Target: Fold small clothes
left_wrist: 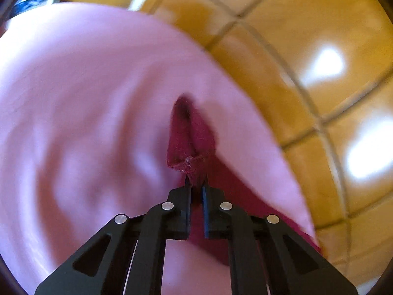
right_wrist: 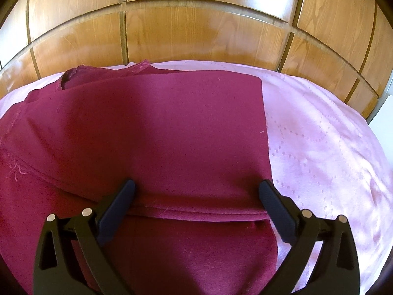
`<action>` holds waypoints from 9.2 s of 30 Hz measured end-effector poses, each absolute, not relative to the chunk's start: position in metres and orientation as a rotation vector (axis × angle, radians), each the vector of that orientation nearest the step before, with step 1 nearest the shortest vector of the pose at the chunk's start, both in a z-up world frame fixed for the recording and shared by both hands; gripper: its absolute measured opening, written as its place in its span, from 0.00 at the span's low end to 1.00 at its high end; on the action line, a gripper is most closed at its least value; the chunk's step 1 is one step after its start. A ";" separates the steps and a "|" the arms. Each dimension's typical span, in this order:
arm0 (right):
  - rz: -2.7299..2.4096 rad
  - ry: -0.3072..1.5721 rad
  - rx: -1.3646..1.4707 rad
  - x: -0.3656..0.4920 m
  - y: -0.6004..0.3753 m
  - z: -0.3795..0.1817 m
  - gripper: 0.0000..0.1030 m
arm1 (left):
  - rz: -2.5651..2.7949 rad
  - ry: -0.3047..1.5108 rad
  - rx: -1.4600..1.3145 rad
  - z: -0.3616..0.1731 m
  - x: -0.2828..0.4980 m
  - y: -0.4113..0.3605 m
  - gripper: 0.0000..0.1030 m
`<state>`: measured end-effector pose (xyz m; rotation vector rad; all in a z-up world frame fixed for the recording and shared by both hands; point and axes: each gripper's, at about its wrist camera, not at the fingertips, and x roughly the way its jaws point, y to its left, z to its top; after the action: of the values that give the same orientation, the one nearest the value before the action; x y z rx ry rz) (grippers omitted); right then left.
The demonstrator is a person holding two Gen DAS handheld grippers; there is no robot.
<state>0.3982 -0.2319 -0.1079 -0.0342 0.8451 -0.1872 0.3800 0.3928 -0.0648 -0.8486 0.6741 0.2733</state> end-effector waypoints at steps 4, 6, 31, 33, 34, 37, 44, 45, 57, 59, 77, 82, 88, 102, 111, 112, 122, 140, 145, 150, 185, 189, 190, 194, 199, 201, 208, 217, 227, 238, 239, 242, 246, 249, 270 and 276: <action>-0.185 0.844 -0.030 0.398 -0.233 -0.108 0.97 | 0.075 0.634 -0.735 -0.027 0.386 0.313 0.06; -0.184 0.843 -0.028 0.397 -0.233 -0.108 0.97 | -0.013 0.633 -0.685 -0.017 0.390 0.272 0.06; 0.230 0.821 0.286 0.394 -0.174 -0.048 0.61 | -0.334 0.819 -0.310 -0.080 0.324 0.071 0.35; 0.331 0.856 0.335 0.403 -0.144 -0.050 0.71 | -0.322 0.831 -0.325 -0.089 0.322 0.074 0.35; 0.356 0.871 0.354 0.407 -0.133 -0.052 0.77 | -0.319 0.837 -0.335 -0.093 0.322 0.075 0.35; 0.403 0.919 0.358 0.423 -0.092 -0.061 0.80 | -0.323 0.831 -0.363 -0.105 0.320 0.080 0.35; 0.317 0.993 0.215 0.449 -0.053 -0.075 0.06 | -0.352 0.825 -0.431 -0.115 0.319 0.089 0.35; 0.325 0.955 0.226 0.446 -0.058 -0.063 0.06 | -0.356 0.824 -0.437 -0.115 0.319 0.090 0.35; 0.223 0.745 0.271 0.422 -0.168 0.016 0.06 | -0.352 0.820 -0.440 -0.112 0.320 0.088 0.35; 0.183 0.756 0.283 0.421 -0.187 0.013 0.06 | -0.348 0.822 -0.435 -0.112 0.322 0.087 0.35; -0.110 0.910 0.389 0.429 -0.307 -0.080 0.08 | -0.259 0.796 -0.206 -0.061 0.316 0.077 0.35; -0.124 0.863 0.372 0.418 -0.312 -0.065 0.47 | -0.309 0.668 -0.201 -0.019 0.335 0.068 0.35; -0.053 0.771 0.262 0.398 -0.276 -0.031 0.52 | -0.319 0.689 -0.132 -0.022 0.383 0.038 0.35; 0.017 0.881 0.123 0.400 -0.242 -0.085 0.48 | -0.281 0.832 -0.126 -0.074 0.404 0.026 0.35; 0.022 0.818 0.113 0.418 -0.226 -0.044 0.68 | -0.250 0.791 -0.134 -0.045 0.445 0.031 0.50; 0.015 0.822 0.111 0.428 -0.224 -0.045 0.68 | -0.229 0.806 -0.128 -0.049 0.453 0.029 0.50; -0.047 0.873 0.084 0.456 -0.242 -0.092 0.71 | -0.155 0.828 -0.044 -0.080 0.465 0.019 0.50; -0.100 0.883 0.127 0.386 -0.249 -0.069 0.89 | -0.177 0.705 -0.047 -0.030 0.368 0.035 0.60; -0.115 0.898 0.140 0.350 -0.263 -0.065 0.90 | -0.178 0.693 -0.062 -0.023 0.345 0.044 0.60; -0.128 0.922 0.147 0.314 -0.275 -0.065 0.90 | -0.172 0.689 -0.081 -0.022 0.326 0.054 0.60; 0.129 1.100 0.183 0.139 -0.266 -0.083 0.10 | -0.447 1.030 -0.203 -0.102 0.161 0.102 0.09; 0.192 1.035 0.261 0.154 -0.271 -0.062 0.09 | -0.529 0.986 -0.307 -0.084 0.168 0.109 0.08; 0.202 1.014 0.281 0.157 -0.273 -0.056 0.09 | -0.560 0.961 -0.337 -0.076 0.171 0.109 0.08; 0.214 0.938 0.341 0.178 -0.280 -0.035 0.09 | -0.636 0.870 -0.395 -0.045 0.192 0.107 0.08; 0.164 0.885 0.387 0.221 -0.298 -0.026 0.09 | -0.656 0.816 -0.461 -0.025 0.242 0.106 0.08; 0.140 0.882 0.406 0.239 -0.303 -0.029 0.09 | -0.637 0.814 -0.464 -0.024 0.263 0.105 0.08; 0.080 0.898 0.432 0.310 -0.326 -0.035 0.16 | -0.532 0.853 -0.509 -0.030 0.348 0.103 0.09; 0.056 0.803 0.590 0.288 -0.373 -0.031 0.87 | -0.398 0.875 -0.613 -0.067 0.354 0.148 0.65; 0.036 0.909 0.468 0.262 -0.335 -0.083 0.59 | -0.501 0.953 -0.494 -0.110 0.310 0.118 0.65; 0.076 0.969 0.318 0.244 -0.314 -0.080 0.19 | -0.470 0.957 -0.386 -0.107 0.287 0.116 0.19; 0.086 0.976 0.306 0.237 -0.313 -0.079 0.19 | -0.470 0.960 -0.380 -0.106 0.281 0.117 0.19; 0.116 1.007 0.282 0.206 -0.310 -0.078 0.19 | -0.482 0.967 -0.352 -0.103 0.251 0.121 0.19; 0.140 1.058 0.277 0.171 -0.305 -0.084 0.19 | -0.488 0.989 -0.329 -0.105 0.206 0.128 0.19; 0.156 1.095 0.261 0.147 -0.298 -0.084 0.19 | -0.483 1.020 -0.339 -0.109 0.175 0.135 0.19; -0.035 0.966 0.182 0.246 -0.304 -0.056 0.25 | -0.483 0.853 -0.279 -0.073 0.271 0.114 0.50; -0.022 0.935 0.149 0.232 -0.304 -0.044 0.07 | -0.519 0.832 -0.250 -0.072 0.279 0.104 0.08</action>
<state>0.2318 -0.3045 -0.0441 0.1489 0.9348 -0.0223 0.2792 0.1040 -0.0719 -0.2499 0.8316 -0.5191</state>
